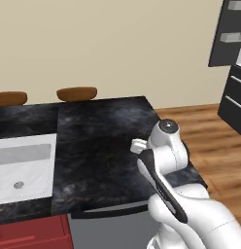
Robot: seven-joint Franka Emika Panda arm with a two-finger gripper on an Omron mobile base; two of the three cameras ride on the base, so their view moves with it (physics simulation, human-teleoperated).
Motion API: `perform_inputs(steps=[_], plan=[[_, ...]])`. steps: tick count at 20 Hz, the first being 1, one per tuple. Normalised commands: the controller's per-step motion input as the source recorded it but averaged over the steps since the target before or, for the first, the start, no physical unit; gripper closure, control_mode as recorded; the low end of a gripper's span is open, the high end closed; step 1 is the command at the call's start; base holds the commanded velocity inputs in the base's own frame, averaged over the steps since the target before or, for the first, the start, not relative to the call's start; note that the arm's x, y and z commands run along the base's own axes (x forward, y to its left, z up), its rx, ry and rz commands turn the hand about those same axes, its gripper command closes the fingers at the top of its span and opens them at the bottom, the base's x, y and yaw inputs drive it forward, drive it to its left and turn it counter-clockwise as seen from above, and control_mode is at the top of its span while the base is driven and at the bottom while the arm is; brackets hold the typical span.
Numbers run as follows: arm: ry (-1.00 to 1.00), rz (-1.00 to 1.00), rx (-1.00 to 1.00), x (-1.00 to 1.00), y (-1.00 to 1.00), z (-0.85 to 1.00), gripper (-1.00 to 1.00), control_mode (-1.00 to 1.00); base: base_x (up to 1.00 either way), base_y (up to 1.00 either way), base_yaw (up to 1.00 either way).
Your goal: Place the pear in the correct fridge rack based on whether it is a fruit or vegetable. Finally, close the fridge door.
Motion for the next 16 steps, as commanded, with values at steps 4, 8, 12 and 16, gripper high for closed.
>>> perform_inputs(steps=[4,8,12,16], plan=[[0.00,0.00,0.00,0.00,0.00,0.00,1.00,-1.00,0.00,0.00,0.00],[-0.04,-0.02,0.02,-0.22,-0.19,-0.15,1.00,-1.00,0.00,0.00,0.00],[-0.10,-0.05,0.04,-0.28,-0.32,-0.18,1.00,1.00,-0.19,-0.48,-0.07],[0.00,0.00,0.00,0.00,0.00,0.00,1.00,1.00,-0.09,-1.00,-0.22]])
